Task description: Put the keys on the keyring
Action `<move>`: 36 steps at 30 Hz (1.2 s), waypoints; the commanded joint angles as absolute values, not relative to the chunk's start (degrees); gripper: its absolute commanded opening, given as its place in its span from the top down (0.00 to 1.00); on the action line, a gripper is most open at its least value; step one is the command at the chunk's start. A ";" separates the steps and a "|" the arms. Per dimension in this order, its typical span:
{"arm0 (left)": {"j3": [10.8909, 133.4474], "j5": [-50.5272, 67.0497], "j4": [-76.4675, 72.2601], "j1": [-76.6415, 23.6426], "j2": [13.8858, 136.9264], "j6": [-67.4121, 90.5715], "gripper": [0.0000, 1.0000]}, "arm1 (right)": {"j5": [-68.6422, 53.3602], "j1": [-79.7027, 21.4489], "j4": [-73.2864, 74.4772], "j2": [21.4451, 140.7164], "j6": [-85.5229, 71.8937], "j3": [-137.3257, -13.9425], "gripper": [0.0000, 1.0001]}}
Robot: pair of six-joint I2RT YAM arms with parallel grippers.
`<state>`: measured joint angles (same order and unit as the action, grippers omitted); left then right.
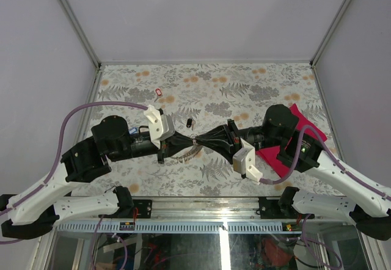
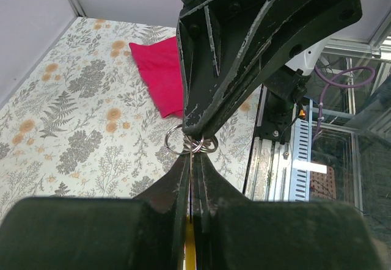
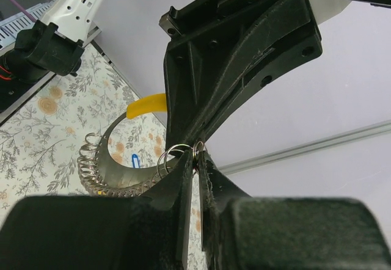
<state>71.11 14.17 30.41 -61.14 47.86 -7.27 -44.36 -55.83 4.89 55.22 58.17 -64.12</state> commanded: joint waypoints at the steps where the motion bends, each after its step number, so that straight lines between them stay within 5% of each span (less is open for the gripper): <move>1: 71.02 15.08 26.32 -61.50 47.69 -6.58 1.00 | -44.80 -56.46 3.06 54.31 55.55 -65.69 0.91; 25: 73.72 14.82 34.66 -61.48 49.76 -10.60 1.00 | -42.28 -56.43 8.57 52.40 42.84 -67.10 1.00; 36: 71.71 15.83 33.29 -61.47 47.85 -9.23 0.79 | -39.26 -56.46 13.81 54.18 13.97 -70.31 1.00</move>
